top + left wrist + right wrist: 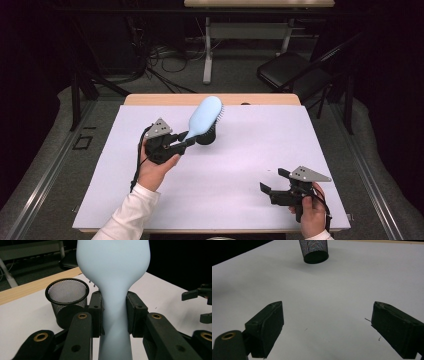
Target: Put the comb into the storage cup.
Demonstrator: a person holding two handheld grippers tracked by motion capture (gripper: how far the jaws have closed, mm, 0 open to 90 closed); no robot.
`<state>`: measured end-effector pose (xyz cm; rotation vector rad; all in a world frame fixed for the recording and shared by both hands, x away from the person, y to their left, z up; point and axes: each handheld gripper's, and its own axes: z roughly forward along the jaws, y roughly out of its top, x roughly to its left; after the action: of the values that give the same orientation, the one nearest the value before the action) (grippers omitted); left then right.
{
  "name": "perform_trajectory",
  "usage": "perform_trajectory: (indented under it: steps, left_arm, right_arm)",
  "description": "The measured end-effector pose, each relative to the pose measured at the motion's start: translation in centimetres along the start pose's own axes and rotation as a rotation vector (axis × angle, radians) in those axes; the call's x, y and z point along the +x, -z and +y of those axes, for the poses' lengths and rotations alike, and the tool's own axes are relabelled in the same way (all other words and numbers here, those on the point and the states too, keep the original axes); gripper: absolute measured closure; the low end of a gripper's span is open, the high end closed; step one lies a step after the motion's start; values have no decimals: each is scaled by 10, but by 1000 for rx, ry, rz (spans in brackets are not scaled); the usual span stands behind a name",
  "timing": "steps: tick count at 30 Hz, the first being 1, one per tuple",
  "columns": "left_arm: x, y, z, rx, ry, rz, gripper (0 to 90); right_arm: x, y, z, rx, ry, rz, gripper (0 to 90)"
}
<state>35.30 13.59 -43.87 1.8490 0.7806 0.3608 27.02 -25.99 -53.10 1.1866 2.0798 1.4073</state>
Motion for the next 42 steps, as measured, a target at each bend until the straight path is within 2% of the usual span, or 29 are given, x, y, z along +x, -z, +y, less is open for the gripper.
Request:
perform_trajectory:
  steps: [15,42]
  left_arm:
    - [-6,-2,-10,-33,-4,-9,695]
    - [-8,-8,-24,-31,-2,-8,694]
  right_arm:
    - [-1,-1,0,11,1,2,107]
    - [1,-2,0,18,3,-10,107]
